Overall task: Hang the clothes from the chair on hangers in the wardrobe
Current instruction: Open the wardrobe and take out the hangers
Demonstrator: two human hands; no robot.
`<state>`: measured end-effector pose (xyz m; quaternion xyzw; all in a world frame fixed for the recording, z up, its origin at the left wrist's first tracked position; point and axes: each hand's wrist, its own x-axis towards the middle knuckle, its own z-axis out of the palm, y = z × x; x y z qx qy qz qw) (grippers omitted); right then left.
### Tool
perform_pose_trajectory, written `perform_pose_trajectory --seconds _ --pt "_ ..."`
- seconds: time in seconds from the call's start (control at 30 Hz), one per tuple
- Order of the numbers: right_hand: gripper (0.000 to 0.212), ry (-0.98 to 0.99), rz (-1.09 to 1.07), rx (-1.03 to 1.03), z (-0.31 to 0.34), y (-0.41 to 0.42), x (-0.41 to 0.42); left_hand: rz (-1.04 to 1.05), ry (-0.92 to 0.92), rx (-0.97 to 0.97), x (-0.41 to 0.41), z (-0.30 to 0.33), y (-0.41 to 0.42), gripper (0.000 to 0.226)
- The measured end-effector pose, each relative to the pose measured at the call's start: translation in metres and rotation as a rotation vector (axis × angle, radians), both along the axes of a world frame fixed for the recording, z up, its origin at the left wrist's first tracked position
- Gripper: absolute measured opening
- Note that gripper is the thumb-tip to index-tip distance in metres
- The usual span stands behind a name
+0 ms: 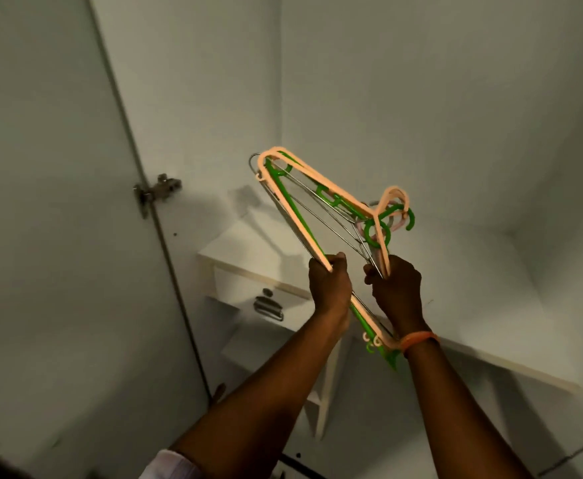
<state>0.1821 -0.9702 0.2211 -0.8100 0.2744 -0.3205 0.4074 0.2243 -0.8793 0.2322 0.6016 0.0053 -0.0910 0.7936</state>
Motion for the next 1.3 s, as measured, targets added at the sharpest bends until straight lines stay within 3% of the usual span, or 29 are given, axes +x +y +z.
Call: perform_pose_trajectory --seconds 0.37,0.57,0.7,0.93,1.1,1.3 --pt "0.014 -0.306 0.116 0.322 -0.052 0.177 -0.117 -0.167 -0.375 0.236 -0.142 -0.009 0.169 0.025" --pt "0.029 -0.352 0.212 0.275 -0.06 0.24 -0.159 -0.168 -0.468 0.256 -0.196 -0.024 0.243 0.026" --pt "0.014 -0.368 0.254 0.222 -0.065 0.275 -0.17 -0.075 -0.523 0.233 -0.221 -0.024 0.291 0.012" --pt "0.001 -0.367 0.359 0.19 -0.059 0.348 -0.193 0.097 -0.509 0.227 -0.257 -0.031 0.359 0.016" --pt "0.004 -0.274 0.424 0.21 -0.059 0.407 -0.198 0.31 -0.452 0.203 -0.271 -0.046 0.417 0.01" --pt "0.019 -0.181 0.572 -0.04 -0.073 0.503 -0.193 0.576 -0.352 0.221 -0.286 -0.06 0.52 0.005"
